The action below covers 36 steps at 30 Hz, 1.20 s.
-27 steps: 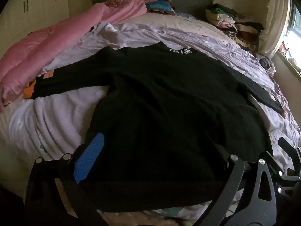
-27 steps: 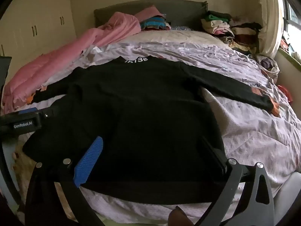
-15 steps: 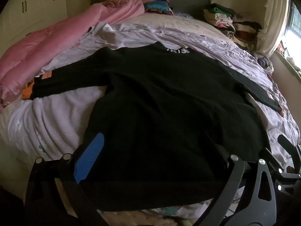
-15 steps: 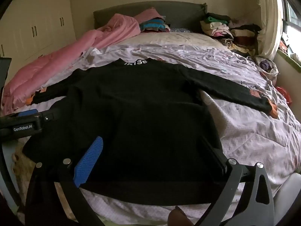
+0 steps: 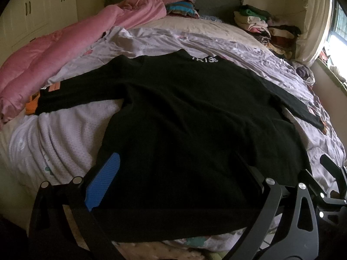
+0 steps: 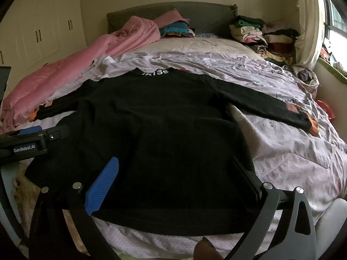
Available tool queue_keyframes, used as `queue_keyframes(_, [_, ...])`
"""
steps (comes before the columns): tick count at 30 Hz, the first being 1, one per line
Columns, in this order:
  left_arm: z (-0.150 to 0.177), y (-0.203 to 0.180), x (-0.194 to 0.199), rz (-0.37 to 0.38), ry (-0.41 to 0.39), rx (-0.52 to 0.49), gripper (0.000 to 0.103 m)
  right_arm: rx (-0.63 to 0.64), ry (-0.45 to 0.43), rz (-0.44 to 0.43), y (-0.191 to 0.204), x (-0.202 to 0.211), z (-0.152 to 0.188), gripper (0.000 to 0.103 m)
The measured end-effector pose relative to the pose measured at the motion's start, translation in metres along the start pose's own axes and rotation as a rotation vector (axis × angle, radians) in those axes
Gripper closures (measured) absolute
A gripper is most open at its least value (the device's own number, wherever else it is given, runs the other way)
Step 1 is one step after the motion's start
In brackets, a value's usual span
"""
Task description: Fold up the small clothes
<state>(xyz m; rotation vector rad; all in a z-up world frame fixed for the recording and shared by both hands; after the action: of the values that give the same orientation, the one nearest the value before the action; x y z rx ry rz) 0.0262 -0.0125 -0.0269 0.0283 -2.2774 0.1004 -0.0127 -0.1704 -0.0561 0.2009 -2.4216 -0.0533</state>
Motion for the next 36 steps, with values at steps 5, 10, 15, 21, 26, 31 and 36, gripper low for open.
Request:
queue_keyframes(5, [0.0022,0.0059,0.0038,0.007,-0.003,0.002,0.009,0.014,-0.009,0.014,0.0026,0.0019,-0.0002,0.004])
queue_keyframes(10, [0.0024,0.0058,0.0041,0.008,-0.006,0.002,0.009,0.015,-0.007,0.013,0.0022,0.0016,0.0001,0.004])
queue_keyframes(15, [0.0023,0.0054,0.0042,0.007,-0.004,0.001,0.009,0.02,-0.003,0.012,0.0038,0.0,0.0006,0.004])
queue_keyframes(21, [0.0024,0.0052,0.0042,0.006,-0.005,0.001,0.009,0.021,-0.006,0.012,0.0045,-0.0001,0.0008,0.004])
queue_keyframes(26, [0.0022,0.0054,0.0042,0.006,-0.006,0.001,0.009,0.022,-0.003,0.012,0.0053,-0.0004,0.0007,0.004])
queue_keyframes(31, [0.0027,0.0057,0.0048,0.006,-0.007,0.002,0.009,0.022,-0.004,0.013,0.0054,0.0001,0.0001,0.004])
queue_keyframes(36, [0.0026,0.0055,0.005,0.008,-0.007,0.002,0.009,0.021,-0.007,0.013,0.0059,0.0001,-0.0004,0.004])
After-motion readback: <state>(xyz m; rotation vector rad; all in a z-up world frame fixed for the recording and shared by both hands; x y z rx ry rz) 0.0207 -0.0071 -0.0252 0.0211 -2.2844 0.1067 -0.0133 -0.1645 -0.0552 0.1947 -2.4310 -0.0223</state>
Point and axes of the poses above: each gripper's, at about its wrist camera, not at the fingertips, and x roughly against the way its jaws point, y to its left, z to its underside, the point moved 4 cm from there along -x, roughly the way its jaws point, and after that the axes turned 1 degree about -x, right-handed, at the moved point
